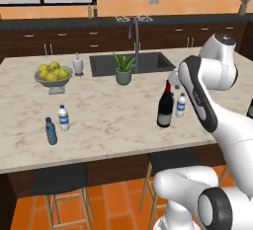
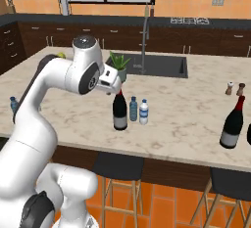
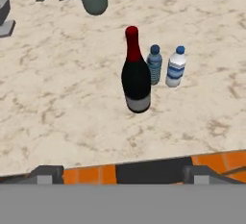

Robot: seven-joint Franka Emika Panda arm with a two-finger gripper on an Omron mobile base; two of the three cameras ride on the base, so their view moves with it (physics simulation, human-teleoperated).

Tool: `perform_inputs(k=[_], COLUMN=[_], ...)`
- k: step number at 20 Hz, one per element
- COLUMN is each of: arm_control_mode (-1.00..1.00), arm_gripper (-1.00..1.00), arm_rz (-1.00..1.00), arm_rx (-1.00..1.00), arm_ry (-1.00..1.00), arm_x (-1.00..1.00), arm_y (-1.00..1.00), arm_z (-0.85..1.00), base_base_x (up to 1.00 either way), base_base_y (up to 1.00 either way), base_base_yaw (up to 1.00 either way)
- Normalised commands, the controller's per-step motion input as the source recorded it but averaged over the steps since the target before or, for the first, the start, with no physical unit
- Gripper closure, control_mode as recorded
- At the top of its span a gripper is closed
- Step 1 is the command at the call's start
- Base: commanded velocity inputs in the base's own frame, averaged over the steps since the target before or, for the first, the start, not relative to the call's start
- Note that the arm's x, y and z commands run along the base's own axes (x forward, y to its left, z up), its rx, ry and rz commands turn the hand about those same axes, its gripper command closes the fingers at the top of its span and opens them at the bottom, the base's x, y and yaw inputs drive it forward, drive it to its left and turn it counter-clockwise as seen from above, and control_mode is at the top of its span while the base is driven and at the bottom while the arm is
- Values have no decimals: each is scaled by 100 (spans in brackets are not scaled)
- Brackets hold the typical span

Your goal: Move the plastic bottles in the middle to the plastics group, and the glass bottles in the middle to the glass group.

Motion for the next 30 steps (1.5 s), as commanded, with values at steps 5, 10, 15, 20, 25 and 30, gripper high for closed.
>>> perform_inputs(k=[5,10,15,20,25,30], arm_control_mode=[-100,-100,-100,-100,-100,-100], arm_gripper=[-100,-100,-100,-100,-100,-100], arm_rz=[0,0,0,0,0,0], arm_rx=[0,0,0,-7,-6,0], arm_ry=[0,3,0,1,2,0], arm_x=[47,47,49,30,18,29], arm_y=[-1,0,-1,-8,-8,-6], arm_z=[2,-9,-18,-28,-28,-25], base_base_x=[0,0,0,0,0,0], base_base_y=[0,0,0,0,0,0], base_base_yaw=[0,0,0,0,0,0])
